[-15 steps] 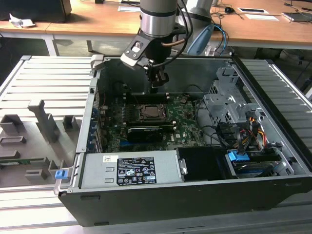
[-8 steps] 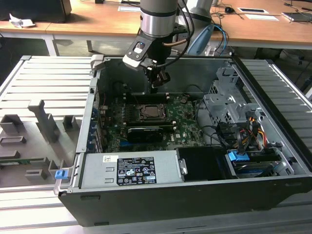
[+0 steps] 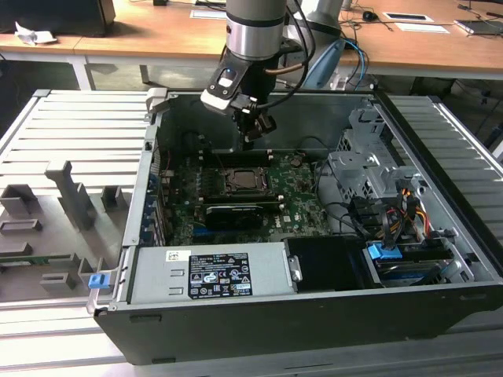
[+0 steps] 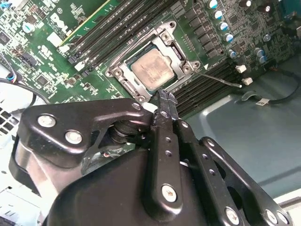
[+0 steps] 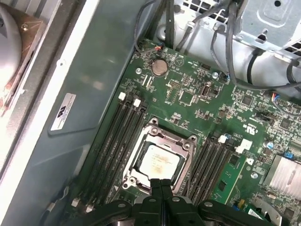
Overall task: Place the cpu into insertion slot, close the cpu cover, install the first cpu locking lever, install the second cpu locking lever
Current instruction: 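Install the first cpu locking lever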
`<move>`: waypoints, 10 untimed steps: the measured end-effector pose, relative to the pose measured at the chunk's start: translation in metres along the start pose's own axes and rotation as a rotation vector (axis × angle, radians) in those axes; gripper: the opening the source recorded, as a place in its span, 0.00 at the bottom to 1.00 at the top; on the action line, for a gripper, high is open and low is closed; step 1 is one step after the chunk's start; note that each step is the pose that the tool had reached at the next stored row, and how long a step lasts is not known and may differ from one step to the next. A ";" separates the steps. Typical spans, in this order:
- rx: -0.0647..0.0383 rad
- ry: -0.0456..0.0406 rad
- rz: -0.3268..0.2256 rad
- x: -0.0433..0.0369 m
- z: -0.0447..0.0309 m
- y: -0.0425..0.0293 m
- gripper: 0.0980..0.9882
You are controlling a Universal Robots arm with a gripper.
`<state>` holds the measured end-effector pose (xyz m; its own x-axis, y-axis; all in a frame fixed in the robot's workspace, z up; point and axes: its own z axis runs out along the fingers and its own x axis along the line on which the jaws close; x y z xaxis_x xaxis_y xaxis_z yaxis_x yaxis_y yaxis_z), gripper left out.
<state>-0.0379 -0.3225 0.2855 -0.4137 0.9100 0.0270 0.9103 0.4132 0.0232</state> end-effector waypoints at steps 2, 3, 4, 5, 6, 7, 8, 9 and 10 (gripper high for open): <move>0.000 0.0003 -0.014 0.0000 0.0000 0.0000 0.01; 0.001 0.0006 -0.028 0.0000 0.0000 0.0000 0.01; 0.001 0.0009 -0.042 0.0000 0.0000 0.0000 0.01; 0.001 0.0011 -0.049 0.0000 0.0000 0.0000 0.01; 0.001 0.0013 -0.055 0.0000 0.0000 0.0000 0.01; 0.002 0.0019 -0.075 0.0000 0.0004 0.0000 0.01; 0.002 0.0024 -0.094 0.0000 0.0007 0.0000 0.01; 0.003 0.0027 -0.116 -0.0001 0.0010 0.0000 0.01; 0.004 0.0032 -0.136 -0.0001 0.0014 -0.0001 0.01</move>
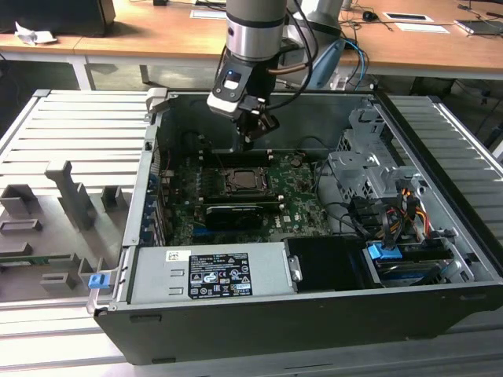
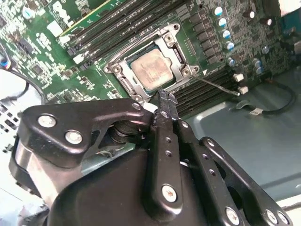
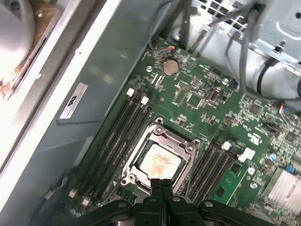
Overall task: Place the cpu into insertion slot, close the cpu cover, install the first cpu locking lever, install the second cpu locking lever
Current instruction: 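Install the first cpu locking lever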
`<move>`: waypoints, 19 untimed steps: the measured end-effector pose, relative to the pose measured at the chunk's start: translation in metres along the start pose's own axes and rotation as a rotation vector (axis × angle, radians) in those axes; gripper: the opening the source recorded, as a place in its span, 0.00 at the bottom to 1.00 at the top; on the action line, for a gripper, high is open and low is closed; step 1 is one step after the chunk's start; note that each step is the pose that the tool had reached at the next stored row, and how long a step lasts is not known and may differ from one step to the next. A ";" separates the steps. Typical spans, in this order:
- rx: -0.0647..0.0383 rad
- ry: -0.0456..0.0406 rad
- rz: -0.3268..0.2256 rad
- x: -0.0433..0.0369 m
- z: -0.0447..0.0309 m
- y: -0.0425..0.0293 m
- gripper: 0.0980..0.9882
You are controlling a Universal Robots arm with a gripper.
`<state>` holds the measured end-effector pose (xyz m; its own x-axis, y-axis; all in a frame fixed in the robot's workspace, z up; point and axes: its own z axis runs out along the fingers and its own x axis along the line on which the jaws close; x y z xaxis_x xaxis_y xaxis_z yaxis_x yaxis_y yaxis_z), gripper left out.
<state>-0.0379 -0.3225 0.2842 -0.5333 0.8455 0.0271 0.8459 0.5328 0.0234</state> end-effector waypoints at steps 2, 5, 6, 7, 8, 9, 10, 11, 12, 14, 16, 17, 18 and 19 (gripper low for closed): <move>0.002 0.0012 -0.055 0.0000 0.0010 0.0000 0.01; 0.004 0.0029 -0.128 -0.0001 0.0019 -0.0001 0.01; 0.004 0.0035 -0.154 -0.0001 0.0020 -0.0001 0.01; 0.005 0.0040 -0.172 -0.0001 0.0020 -0.0001 0.01; 0.005 0.0043 -0.187 -0.0001 0.0020 -0.0001 0.01; 0.006 0.0047 -0.199 -0.0001 0.0020 -0.0001 0.01; 0.006 0.0050 -0.216 -0.0001 0.0021 -0.0001 0.01; 0.006 0.0054 -0.233 -0.0001 0.0021 -0.0001 0.01; 0.007 0.0059 -0.253 -0.0001 0.0021 -0.0001 0.01; 0.008 0.0067 -0.288 -0.0001 0.0021 -0.0001 0.01; 0.009 0.0074 -0.315 -0.0001 0.0023 -0.0001 0.01; 0.009 0.0076 -0.325 -0.0001 0.0023 -0.0001 0.01; 0.009 0.0078 -0.333 -0.0001 0.0023 -0.0001 0.01; 0.009 0.0079 -0.340 -0.0002 0.0023 -0.0001 0.01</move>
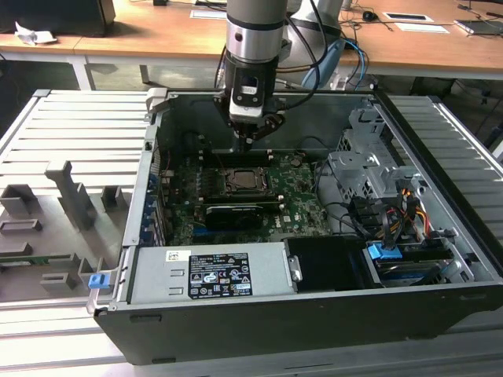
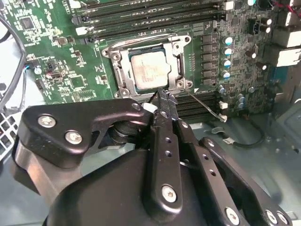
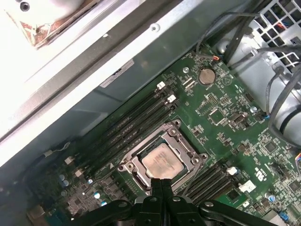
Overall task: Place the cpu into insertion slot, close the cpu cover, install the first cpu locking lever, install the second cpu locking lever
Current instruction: 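Install the first cpu locking lever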
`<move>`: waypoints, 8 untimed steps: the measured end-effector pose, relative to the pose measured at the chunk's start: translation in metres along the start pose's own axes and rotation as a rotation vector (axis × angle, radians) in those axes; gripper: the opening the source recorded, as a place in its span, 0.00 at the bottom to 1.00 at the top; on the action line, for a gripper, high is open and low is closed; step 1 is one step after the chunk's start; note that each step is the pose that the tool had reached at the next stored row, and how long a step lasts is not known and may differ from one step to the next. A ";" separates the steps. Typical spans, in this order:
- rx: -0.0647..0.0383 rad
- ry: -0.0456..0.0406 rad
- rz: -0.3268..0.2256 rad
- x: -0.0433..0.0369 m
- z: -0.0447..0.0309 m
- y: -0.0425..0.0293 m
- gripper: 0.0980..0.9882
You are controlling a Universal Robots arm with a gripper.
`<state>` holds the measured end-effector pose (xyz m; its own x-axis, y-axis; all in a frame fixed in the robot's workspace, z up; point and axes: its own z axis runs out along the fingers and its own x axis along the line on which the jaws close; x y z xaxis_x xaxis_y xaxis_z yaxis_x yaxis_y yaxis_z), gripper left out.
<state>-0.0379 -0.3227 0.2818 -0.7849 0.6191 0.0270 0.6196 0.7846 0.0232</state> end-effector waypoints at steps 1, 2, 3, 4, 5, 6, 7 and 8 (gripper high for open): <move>0.000 0.0001 -0.006 0.0000 0.0000 0.0000 0.01; 0.000 0.0003 -0.011 0.0000 0.0000 0.0000 0.01; 0.000 0.0004 -0.018 0.0000 0.0001 0.0000 0.01; 0.000 0.0005 -0.021 0.0000 0.0002 0.0000 0.01; 0.001 0.0007 -0.025 0.0000 0.0002 0.0000 0.01; 0.001 0.0007 -0.030 0.0000 0.0002 0.0000 0.01; 0.001 0.0008 -0.034 0.0000 0.0002 0.0000 0.01; 0.001 0.0009 -0.039 0.0000 0.0002 0.0000 0.01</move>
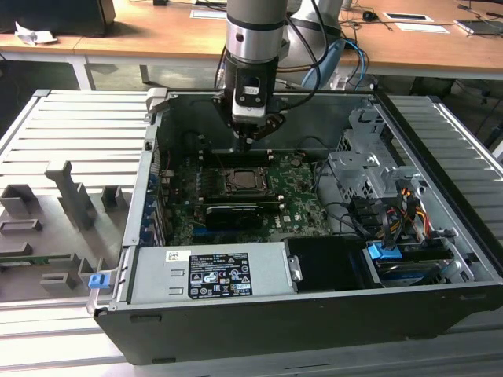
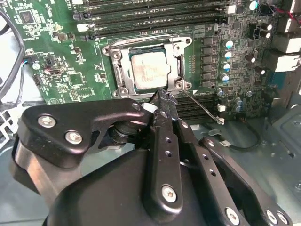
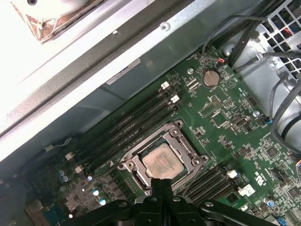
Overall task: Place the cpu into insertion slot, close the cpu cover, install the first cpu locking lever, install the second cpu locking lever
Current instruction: 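Install the first cpu locking lever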
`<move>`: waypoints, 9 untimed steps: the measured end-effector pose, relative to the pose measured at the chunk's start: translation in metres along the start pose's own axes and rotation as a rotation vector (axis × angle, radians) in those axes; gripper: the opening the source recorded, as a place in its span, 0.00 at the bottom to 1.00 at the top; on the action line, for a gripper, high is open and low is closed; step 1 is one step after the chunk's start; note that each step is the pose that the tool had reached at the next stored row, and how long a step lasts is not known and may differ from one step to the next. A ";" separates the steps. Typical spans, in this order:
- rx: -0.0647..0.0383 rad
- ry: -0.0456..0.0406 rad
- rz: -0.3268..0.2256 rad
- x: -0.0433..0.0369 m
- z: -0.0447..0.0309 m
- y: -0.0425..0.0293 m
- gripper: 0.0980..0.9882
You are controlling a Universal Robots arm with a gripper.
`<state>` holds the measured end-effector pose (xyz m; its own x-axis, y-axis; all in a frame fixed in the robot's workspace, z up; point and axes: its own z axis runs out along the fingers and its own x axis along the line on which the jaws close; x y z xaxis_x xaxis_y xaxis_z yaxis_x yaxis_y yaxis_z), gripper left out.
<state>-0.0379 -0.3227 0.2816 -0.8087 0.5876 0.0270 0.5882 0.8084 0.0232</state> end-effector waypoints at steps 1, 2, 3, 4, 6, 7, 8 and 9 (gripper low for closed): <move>0.000 0.0001 -0.004 0.0000 0.0000 0.0000 0.01; 0.000 0.0003 -0.010 0.0001 0.0001 -0.0001 0.01; 0.000 0.0006 -0.023 0.0001 0.0002 -0.0001 0.01; 0.001 0.0011 -0.044 0.0001 0.0004 -0.0001 0.01; 0.002 0.0019 -0.081 0.0002 0.0006 -0.0002 0.01; 0.003 0.0027 -0.113 0.0001 0.0009 -0.0001 0.01; 0.004 0.0035 -0.148 0.0001 0.0012 -0.0002 0.01; 0.005 0.0045 -0.191 0.0001 0.0013 -0.0002 0.01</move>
<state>-0.0381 -0.3227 0.2803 -0.9056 0.4232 0.0271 0.4238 0.9054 0.0231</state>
